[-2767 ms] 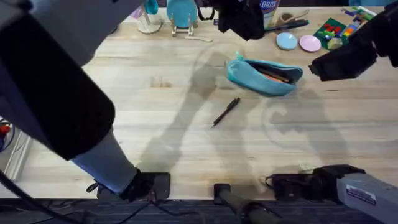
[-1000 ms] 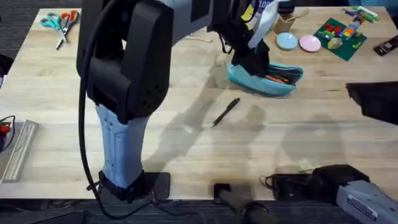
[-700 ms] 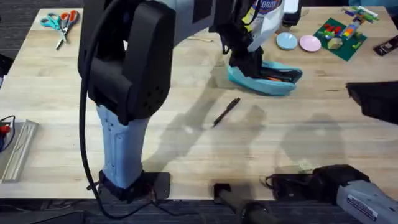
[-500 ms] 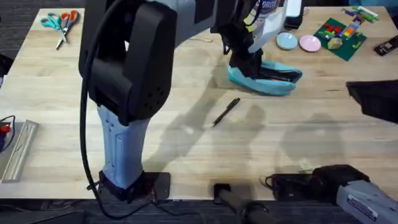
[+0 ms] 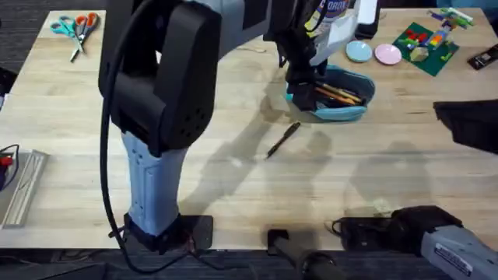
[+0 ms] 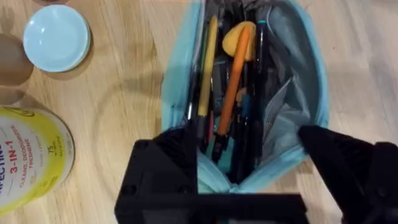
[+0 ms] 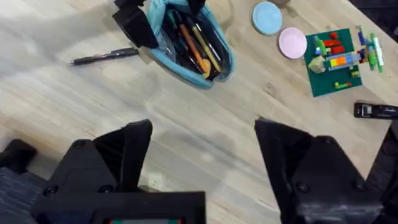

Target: Unzip the bag, pick up the pens from the table one at a time and place them inside, then zip the bag closed.

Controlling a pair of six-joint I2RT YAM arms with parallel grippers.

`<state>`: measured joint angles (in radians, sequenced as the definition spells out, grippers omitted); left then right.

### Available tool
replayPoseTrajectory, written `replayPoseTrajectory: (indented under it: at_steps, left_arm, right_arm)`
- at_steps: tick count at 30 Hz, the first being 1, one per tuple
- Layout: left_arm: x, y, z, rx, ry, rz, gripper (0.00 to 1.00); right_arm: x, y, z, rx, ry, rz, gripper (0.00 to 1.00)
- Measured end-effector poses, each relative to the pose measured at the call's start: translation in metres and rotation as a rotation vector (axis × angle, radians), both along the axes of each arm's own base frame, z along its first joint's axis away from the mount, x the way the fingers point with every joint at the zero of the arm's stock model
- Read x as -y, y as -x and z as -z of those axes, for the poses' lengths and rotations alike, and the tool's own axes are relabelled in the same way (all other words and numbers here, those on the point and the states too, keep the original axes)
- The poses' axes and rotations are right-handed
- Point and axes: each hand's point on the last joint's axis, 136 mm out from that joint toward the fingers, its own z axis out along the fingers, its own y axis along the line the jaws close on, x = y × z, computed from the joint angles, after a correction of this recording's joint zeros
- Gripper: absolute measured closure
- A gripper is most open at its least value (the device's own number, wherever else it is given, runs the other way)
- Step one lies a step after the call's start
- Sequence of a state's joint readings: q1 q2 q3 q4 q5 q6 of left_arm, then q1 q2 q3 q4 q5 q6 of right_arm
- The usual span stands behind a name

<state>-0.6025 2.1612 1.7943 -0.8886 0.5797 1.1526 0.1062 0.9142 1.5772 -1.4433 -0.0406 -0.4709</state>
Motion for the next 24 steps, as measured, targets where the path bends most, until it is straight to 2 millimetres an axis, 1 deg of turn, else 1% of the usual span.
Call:
replayPoseTrajectory:
  at_steps: [13,17,20,24]
  left_arm:
    - [0.0,0.0,-0.002,-0.012,0.018,-0.001,0.009]
    - [-0.003,-0.001,-0.006,-0.037,0.023,-0.03,0.008]
    - [-0.01,-0.003,-0.02,-0.05,0.031,-0.073,0.007]
    - [-0.027,-0.013,-0.055,-0.038,0.061,-0.164,0.007]
  right_arm:
    - [0.0,0.0,0.0,0.0,0.0,0.0,0.005]
    - [0.0,0.0,0.0,0.0,0.0,0.0,0.005]
    - [0.0,0.0,0.0,0.0,0.0,0.0,0.005]
    - [0.0,0.0,0.0,0.001,0.0,0.0,0.005]
